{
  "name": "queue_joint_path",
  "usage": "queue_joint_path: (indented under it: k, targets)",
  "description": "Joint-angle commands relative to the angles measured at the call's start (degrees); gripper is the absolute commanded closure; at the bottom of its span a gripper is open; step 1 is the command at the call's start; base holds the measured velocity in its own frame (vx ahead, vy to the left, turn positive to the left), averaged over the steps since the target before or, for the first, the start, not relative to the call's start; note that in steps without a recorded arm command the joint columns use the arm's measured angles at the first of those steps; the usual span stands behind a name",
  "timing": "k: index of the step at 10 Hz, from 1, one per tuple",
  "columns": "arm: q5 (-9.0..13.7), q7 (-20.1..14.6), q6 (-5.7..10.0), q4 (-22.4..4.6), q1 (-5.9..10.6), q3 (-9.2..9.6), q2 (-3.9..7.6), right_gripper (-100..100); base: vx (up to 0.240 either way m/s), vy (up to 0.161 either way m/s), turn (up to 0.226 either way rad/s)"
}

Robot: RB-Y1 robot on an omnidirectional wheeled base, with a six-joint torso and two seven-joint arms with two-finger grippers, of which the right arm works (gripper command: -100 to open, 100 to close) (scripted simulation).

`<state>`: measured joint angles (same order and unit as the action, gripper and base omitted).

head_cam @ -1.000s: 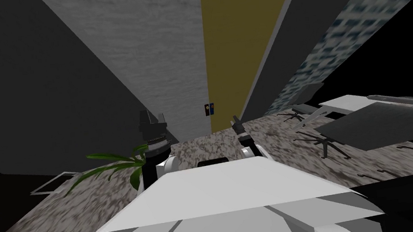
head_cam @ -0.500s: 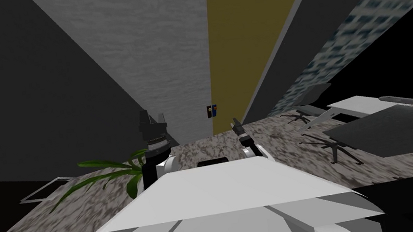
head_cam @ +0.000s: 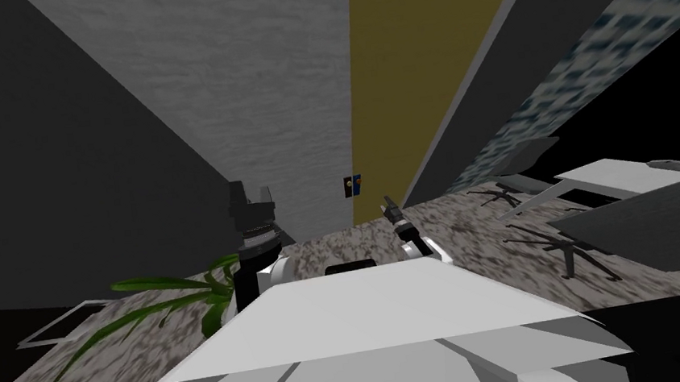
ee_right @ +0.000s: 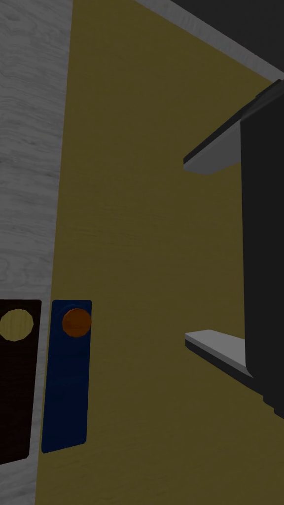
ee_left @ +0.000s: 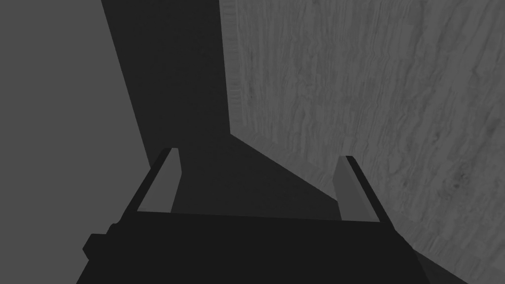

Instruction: Pull the door open

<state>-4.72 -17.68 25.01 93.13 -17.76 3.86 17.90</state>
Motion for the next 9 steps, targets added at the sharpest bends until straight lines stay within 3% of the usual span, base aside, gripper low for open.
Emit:
queue_joint_path:
  k: [1,5,9]
  targets:
    - [-0.1,-1.6,0.11,-2.2,0.65,0.05,0.86,-100,0.129,0.065,0.006]
    - [-0.1,-5.4,-0.13,-7.1,2.44,0.13,3.23,-100,0.2,0.067,0.005]
    - [-0.2,-7.9,-0.27,-10.3,3.72,0.23,4.75,-100,0.173,0.039,0.009]
